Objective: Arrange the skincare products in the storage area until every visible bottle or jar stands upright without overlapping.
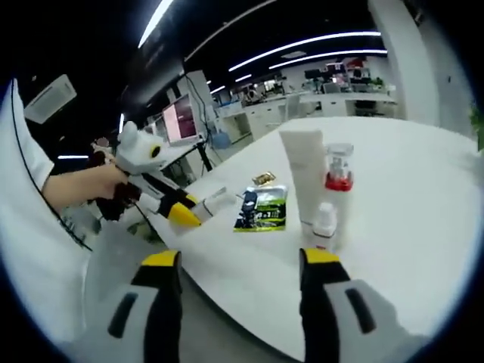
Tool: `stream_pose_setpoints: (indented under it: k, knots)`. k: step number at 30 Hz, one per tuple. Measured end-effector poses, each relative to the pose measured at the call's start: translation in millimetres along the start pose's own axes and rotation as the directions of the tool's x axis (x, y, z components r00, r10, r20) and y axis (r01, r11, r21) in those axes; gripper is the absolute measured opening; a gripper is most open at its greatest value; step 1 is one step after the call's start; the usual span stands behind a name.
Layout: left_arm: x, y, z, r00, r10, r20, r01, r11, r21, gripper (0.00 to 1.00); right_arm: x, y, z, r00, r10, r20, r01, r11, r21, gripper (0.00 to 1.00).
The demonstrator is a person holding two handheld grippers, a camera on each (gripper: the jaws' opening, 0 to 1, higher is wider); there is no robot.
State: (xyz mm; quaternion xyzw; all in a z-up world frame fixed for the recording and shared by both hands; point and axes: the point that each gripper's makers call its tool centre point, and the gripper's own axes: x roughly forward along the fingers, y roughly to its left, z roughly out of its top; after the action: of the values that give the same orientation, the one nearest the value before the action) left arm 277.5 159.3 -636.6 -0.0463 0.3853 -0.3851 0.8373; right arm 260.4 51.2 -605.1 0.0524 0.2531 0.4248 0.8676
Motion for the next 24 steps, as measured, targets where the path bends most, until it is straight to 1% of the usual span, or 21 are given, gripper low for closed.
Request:
stream_pose_setpoints:
  k: [1, 2, 3, 4, 6, 9, 12, 14, 18, 24]
  knots:
    - [-0.5, -5.3, 3.7, 1.000, -0.021, 0.023, 0.021, 1.000, -0.010, 0.17, 1.0, 3.5, 3.4, 1.000, 0.016, 0.016, -0.016, 1.000, 0.014, 0.62]
    - [-1.4, -12.8, 8.5, 0.997, -0.048, 0.053, 0.050, 0.998, -0.027, 0.17, 2.1, 8.3, 9.2, 0.998, 0.040, 0.044, -0.042, 0.998, 0.041, 0.61]
    - [-1.8, -16.6, 9.7, 0.996, -0.062, 0.059, 0.064, 0.997, -0.031, 0.17, 2.8, 10.9, 13.6, 0.996, 0.055, 0.065, -0.059, 0.997, 0.058, 0.61]
    - [-2.5, -22.3, 12.6, 0.994, -0.080, 0.074, 0.082, 0.996, -0.027, 0.17, 2.9, 11.4, 14.8, 0.996, 0.059, 0.070, -0.063, 0.996, 0.062, 0.61]
    - [-3.3, -30.7, 17.4, 0.990, -0.097, 0.101, 0.099, 0.995, -0.019, 0.17, 3.7, 14.2, 21.1, 0.993, 0.075, 0.091, -0.082, 0.994, 0.072, 0.60]
    - [-3.1, -44.0, 21.3, 0.981, -0.145, 0.127, 0.148, 0.989, -0.017, 0.17, 4.1, 20.1, 35.0, 0.983, 0.113, 0.144, -0.128, 0.987, 0.099, 0.60]
    - [-3.7, -62.5, 28.1, 0.960, -0.218, 0.173, 0.222, 0.975, -0.006, 0.17, 3.0, 23.6, 47.1, 0.971, 0.142, 0.192, -0.166, 0.979, 0.115, 0.57]
    - [-4.9, -72.7, 32.8, 0.946, -0.254, 0.199, 0.258, 0.966, 0.007, 0.17, 2.4, 25.5, 52.1, 0.966, 0.155, 0.205, -0.181, 0.977, 0.113, 0.54]
    - [-5.6, -87.0, 38.6, 0.926, -0.302, 0.225, 0.305, 0.952, 0.023, 0.17, 2.0, 30.2, 60.6, 0.953, 0.178, 0.244, -0.213, 0.969, 0.125, 0.50]
    - [-6.8, -101.3, 44.4, 0.897, -0.361, 0.253, 0.366, 0.930, 0.031, 0.17, -0.3, 32.3, 72.0, 0.931, 0.197, 0.306, -0.258, 0.951, 0.172, 0.40]
